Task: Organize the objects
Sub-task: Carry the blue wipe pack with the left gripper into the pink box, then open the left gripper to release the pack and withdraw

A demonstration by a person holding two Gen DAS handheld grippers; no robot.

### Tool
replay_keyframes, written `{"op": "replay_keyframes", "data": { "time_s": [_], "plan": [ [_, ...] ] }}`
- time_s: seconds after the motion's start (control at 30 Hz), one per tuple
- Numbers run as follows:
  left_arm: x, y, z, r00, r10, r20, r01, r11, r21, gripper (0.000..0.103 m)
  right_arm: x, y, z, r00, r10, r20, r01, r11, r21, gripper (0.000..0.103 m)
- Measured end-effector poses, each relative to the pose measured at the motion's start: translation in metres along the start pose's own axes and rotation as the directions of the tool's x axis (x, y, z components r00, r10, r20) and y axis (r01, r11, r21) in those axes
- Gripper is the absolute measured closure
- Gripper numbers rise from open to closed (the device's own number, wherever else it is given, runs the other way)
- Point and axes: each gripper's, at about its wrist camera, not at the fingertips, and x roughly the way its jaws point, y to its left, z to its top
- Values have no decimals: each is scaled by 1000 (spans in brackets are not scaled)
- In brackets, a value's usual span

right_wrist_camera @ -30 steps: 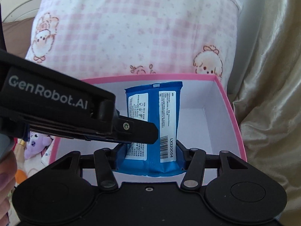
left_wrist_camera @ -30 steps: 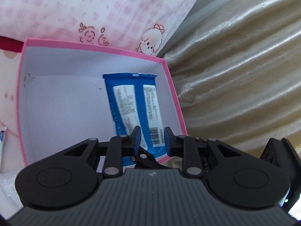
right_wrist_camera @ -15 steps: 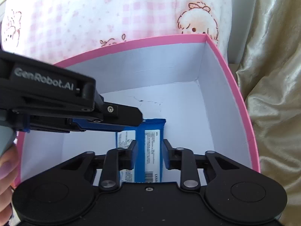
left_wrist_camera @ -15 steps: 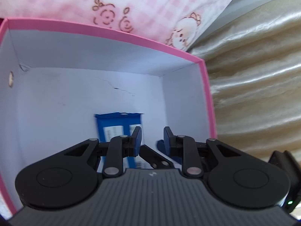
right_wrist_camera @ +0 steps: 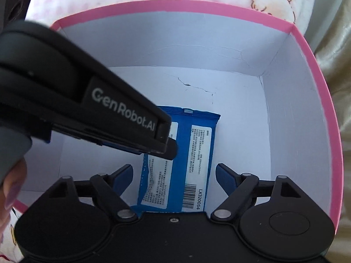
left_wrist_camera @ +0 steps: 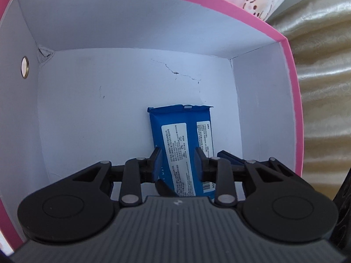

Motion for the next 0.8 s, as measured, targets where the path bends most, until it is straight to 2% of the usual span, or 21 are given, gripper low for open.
{"op": "replay_keyframes", "data": {
  "time_s": [0.07,0.13,0.2,0.23,0.33,0.4,0.53,0.6,0.67,0.73,0.8],
  "plan": [
    [0,5,0,1000,-7,3,8,999,-33,74,4,-1,0,999,35,-23,-34,999,10,16],
    [-1,12,2,999,-28,16,29,997,-65,74,11,2,0,998,20,-55,-21,1000,-4,14],
    [-3,14,3,999,-29,23,30,997,-65,74,14,3,0,998,-6,-67,6,1000,4,17],
    [-4,14,4,999,-29,26,30,997,-66,74,13,2,1,998,-14,-55,14,1000,10,37],
    [-6,13,3,999,-38,31,40,997,-59,74,3,6,2,999,-50,17,50,998,-37,50],
    [-5,10,2,998,-48,33,49,997,-52,74,2,3,3,992,-115,53,116,993,-31,50],
    [-4,3,-3,997,-62,34,63,997,-32,74,3,-11,6,988,-150,49,149,989,16,50],
    [-5,-1,-6,997,-63,34,63,998,-22,74,3,-11,5,975,-215,59,216,976,2,50],
    [-10,-3,-8,998,-56,37,56,998,-8,74,1,-9,2,957,-271,107,274,962,-15,48],
    [-15,-5,-11,998,-49,41,48,999,8,74,-8,-10,-2,950,-266,160,267,964,18,41],
    [-22,-7,-15,998,-37,43,36,999,24,74,-22,-11,-9,956,-229,183,217,973,80,31]
  ]
}}
